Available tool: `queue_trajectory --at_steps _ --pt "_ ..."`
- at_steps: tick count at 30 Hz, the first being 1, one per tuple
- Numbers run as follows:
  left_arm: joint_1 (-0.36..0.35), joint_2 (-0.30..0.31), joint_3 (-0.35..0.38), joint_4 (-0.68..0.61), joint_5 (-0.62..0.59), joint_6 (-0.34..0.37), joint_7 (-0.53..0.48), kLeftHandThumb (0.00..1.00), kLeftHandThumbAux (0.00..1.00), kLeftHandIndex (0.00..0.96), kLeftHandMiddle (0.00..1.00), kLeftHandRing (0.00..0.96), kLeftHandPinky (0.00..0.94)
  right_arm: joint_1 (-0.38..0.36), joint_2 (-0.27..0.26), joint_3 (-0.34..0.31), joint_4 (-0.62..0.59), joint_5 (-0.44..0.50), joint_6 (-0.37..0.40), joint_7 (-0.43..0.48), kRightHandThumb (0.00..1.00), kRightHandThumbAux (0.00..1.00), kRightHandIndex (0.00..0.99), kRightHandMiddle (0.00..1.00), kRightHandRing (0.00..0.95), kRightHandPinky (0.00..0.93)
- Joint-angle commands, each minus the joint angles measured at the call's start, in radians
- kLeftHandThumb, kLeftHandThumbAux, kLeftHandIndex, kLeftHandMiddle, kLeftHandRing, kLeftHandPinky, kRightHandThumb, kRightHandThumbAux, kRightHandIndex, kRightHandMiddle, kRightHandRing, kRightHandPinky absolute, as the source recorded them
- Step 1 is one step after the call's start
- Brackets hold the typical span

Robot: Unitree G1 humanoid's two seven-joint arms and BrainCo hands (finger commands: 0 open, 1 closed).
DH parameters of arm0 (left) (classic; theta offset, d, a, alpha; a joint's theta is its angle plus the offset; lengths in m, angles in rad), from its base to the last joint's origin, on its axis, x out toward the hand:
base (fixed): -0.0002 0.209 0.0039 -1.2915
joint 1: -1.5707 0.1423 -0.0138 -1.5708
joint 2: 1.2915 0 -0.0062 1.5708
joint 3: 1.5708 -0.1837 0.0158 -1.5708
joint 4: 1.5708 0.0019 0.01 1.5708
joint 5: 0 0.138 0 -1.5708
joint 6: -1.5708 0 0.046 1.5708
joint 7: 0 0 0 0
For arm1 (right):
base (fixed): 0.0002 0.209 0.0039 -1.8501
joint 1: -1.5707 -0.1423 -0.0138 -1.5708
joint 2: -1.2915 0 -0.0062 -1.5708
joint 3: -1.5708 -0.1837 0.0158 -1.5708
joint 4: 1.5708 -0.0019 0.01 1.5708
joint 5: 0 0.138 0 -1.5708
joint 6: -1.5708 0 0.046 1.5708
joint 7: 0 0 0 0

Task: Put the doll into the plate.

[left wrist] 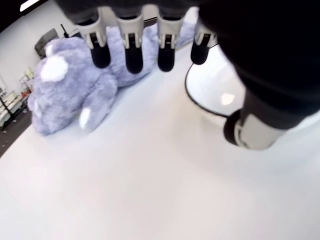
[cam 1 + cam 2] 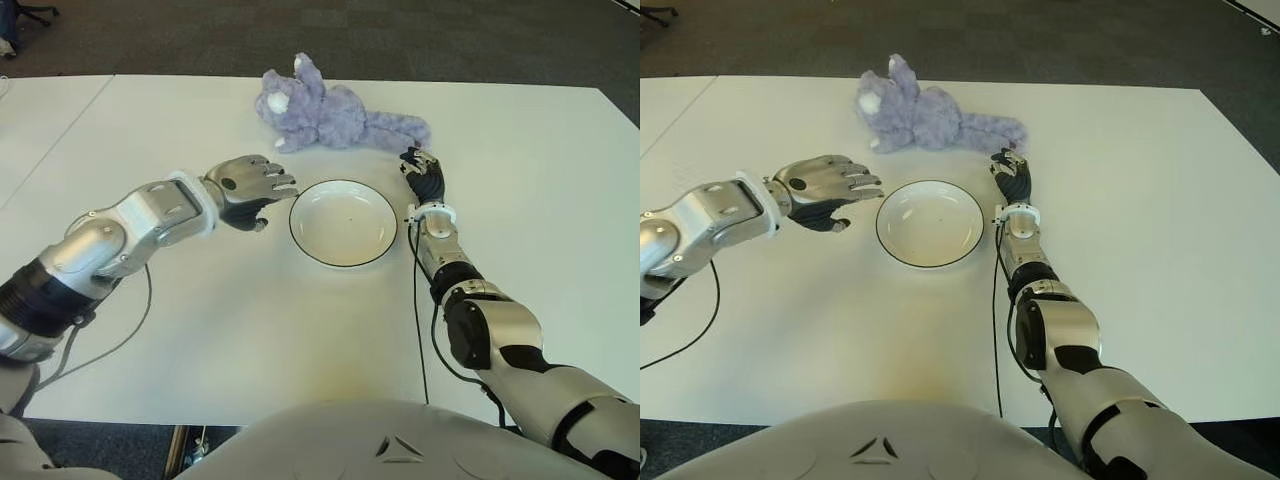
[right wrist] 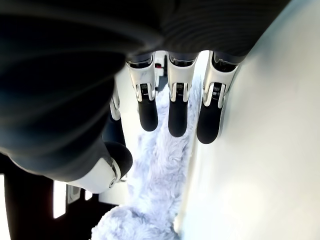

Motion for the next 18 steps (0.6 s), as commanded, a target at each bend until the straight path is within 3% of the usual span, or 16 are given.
queue_trajectory --at_steps 1,4,7,11,16,17,18 --pt "0.058 0.072 0.128 -0.06 -0.148 -0.081 -0.084 0.386 0.551 0.048 0.062 0.061 0.031 0.184 0.021 -0.003 0.148 0.006 0.073 -0.039 0.683 0.739 0.396 0.165 0.169 0.197" --pt "0.056 0.055 0.149 -0.039 -0.194 -0.118 -0.097 0.396 0.551 0.055 0.072 0.074 0.022 0.183 0.021 -0.002 0.15 0.007 0.07 -0.043 0.683 0.739 0.396 0.165 0.169 0.196" --pt "0.008 0.003 0.148 0.033 -0.215 -0.178 -0.078 0.4 0.561 0.067 0.084 0.081 0.036 0.181 0.021 0.001 0.152 0.006 0.073 -0.047 0.683 0.739 0.396 0.159 0.163 0.189" --pt "-0.143 -0.085 0.135 0.178 -0.215 -0.232 -0.079 0.385 0.573 0.077 0.096 0.083 0.083 0.178 0.022 0.002 0.153 0.007 0.08 -0.046 0.682 0.739 0.396 0.153 0.158 0.195" --pt "-0.253 -0.156 0.133 0.309 -0.171 -0.277 -0.046 0.372 0.584 0.081 0.107 0.089 0.098 0.175 0.023 0.006 0.155 0.004 0.082 -0.05 0.682 0.739 0.396 0.152 0.158 0.191" --pt "-0.277 -0.175 0.133 0.347 -0.152 -0.287 -0.019 0.397 0.599 0.097 0.247 0.26 0.277 0.175 0.022 0.007 0.155 0.003 0.083 -0.051 0.681 0.739 0.396 0.154 0.16 0.193" --pt "-0.322 -0.201 0.141 0.402 -0.127 -0.28 0.022 0.401 0.601 0.1 0.271 0.289 0.307 0.174 0.021 0.008 0.156 0.002 0.084 -0.052 0.681 0.739 0.396 0.154 0.16 0.193"
